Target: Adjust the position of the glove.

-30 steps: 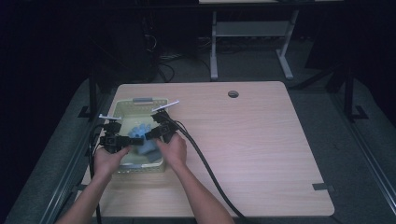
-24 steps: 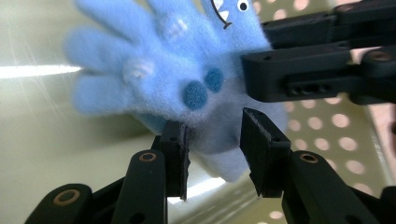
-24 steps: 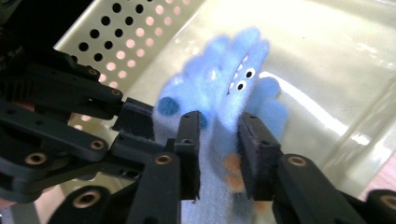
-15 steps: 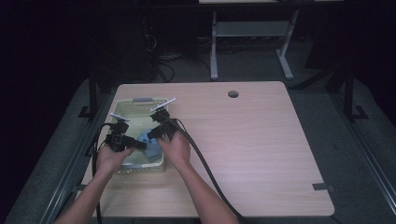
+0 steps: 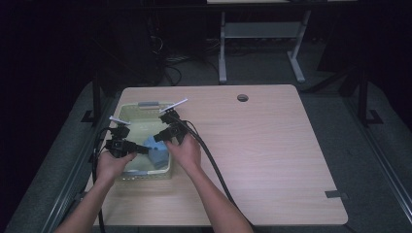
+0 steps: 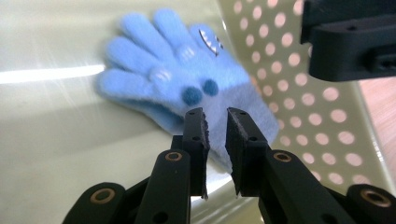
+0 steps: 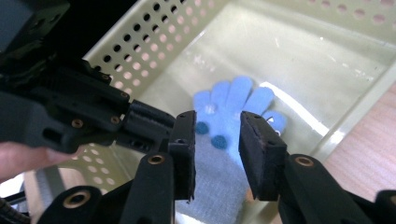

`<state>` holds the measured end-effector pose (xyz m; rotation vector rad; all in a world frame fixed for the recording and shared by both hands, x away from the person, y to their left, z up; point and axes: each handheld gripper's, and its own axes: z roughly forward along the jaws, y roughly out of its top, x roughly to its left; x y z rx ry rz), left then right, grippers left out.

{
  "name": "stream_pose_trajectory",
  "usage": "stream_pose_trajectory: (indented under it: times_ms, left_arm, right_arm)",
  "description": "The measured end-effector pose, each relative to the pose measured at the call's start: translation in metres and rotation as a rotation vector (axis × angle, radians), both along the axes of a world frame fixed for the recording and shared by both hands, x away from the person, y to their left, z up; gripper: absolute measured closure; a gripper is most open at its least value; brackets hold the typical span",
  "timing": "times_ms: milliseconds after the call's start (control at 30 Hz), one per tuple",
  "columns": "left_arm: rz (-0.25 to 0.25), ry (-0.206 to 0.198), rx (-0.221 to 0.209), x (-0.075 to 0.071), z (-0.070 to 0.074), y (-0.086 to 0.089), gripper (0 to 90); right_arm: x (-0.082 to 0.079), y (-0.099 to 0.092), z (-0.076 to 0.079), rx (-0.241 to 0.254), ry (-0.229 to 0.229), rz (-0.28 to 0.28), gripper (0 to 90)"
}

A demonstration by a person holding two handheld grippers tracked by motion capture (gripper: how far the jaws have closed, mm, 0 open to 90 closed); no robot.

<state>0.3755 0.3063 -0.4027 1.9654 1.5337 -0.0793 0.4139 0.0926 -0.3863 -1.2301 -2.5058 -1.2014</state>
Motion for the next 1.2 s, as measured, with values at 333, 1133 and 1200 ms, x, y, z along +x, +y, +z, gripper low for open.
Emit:
stream_pose_trajectory:
  times_ms: [333, 1133, 1200]
  left_arm:
    - [-0.002, -0.080, -0.027, -0.005, 0.024, 0.001, 74.4]
    - [-0.024, -0.175, -0.086, -0.010, 0.047, -0.011, 62.4]
    - [-0.025, -0.179, -0.091, -0.011, 0.048, -0.013, 60.3]
  right_arm:
    - [-0.003, -0.022, 0.016, 0.089, -0.009, 0.015, 61.9]
    - [-0.006, -0.080, 0.036, 0.182, -0.050, 0.008, 50.4]
    - [-0.007, -0.084, 0.038, 0.190, -0.053, 0.010, 48.7]
